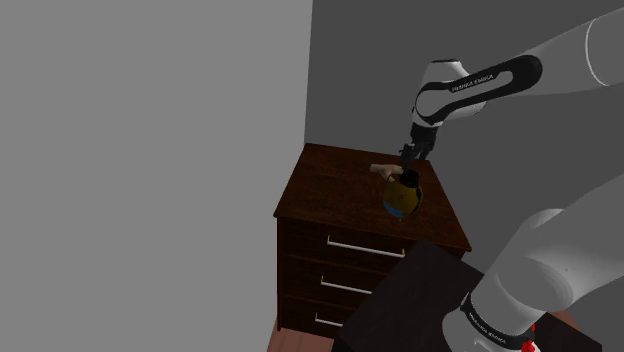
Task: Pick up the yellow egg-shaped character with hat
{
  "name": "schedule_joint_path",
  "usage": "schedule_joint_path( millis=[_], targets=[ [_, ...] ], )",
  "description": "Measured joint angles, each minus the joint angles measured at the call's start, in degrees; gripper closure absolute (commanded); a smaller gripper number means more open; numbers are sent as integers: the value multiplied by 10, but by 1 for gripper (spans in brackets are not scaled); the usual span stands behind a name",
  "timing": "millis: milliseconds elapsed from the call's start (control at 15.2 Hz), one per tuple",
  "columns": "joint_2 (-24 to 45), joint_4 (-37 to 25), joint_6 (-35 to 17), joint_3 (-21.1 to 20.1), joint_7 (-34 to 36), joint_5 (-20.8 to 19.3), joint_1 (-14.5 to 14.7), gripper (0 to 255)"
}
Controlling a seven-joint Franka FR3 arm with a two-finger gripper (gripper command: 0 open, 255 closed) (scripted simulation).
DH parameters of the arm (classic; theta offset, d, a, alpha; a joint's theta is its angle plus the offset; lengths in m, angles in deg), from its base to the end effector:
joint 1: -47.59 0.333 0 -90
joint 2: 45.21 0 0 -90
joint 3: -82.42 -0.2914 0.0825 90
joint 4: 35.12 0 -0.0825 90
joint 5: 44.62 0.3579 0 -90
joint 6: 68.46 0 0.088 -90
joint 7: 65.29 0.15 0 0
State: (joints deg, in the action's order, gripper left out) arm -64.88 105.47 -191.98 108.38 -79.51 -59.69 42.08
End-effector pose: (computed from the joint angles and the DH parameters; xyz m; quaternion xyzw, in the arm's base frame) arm 0.3565 -0.2351 0.3614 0.9970 -0.0677 -0.0028 0.0380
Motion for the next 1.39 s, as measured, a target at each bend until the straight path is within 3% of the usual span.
schedule_joint_path(
  millis=[528, 594, 1386],
  targets=[
    [46, 29, -74, 17, -7, 5, 1, 0],
    [48, 30, -77, 17, -7, 5, 2, 255],
    [43, 28, -69, 15, -5, 4, 2, 255]
  ],
)
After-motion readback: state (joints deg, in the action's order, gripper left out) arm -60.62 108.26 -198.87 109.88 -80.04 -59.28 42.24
